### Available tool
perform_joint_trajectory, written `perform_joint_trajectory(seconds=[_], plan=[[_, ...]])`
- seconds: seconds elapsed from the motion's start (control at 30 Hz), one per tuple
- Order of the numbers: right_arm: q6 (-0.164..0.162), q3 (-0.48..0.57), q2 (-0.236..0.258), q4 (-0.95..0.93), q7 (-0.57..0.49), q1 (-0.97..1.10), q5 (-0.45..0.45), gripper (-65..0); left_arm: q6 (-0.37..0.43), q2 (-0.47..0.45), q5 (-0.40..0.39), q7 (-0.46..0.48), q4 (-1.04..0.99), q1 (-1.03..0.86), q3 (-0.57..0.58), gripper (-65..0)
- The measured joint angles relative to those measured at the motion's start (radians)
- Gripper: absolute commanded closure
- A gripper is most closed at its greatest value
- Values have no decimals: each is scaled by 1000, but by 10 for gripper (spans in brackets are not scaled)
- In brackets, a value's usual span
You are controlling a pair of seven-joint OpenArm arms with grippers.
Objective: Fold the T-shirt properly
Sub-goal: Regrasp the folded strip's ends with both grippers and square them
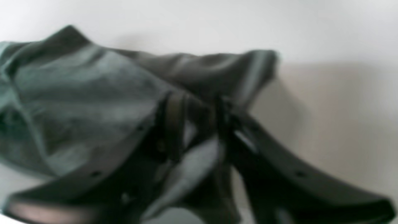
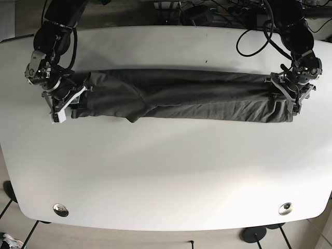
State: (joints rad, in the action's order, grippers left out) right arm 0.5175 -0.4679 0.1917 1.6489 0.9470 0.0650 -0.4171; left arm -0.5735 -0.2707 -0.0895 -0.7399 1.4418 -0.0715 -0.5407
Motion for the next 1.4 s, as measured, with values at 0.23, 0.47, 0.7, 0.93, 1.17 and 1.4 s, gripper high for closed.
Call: perform_joint_trajectory(seconds=[0.23,0.47,0.7,0.93,1.17,1.4], plan=[[38,56,-41,297,-3,84,-6,-482,0,-13,3,-14,136,-9,-2,-382],[47,175,-84,60,-92,118,2,-100,0,23,3,-11,121,-6,-2,-378],[79,201,29,-316,-335,-8,-55,-95,-1,14,-39,38,-58,12,-5,-307],[69,236,83,-389,-340,-103,-34,-95,0,55,-85,-51,39,11,-20,-310],[59,234,82,-362,-318,-97,-25,-92,8,5,-502,-223,151,-11,-262,-482],[59,233,83,-362,-317,-96,-25,-90,12,-80,-735,-261,-117,-3,-302,-574]])
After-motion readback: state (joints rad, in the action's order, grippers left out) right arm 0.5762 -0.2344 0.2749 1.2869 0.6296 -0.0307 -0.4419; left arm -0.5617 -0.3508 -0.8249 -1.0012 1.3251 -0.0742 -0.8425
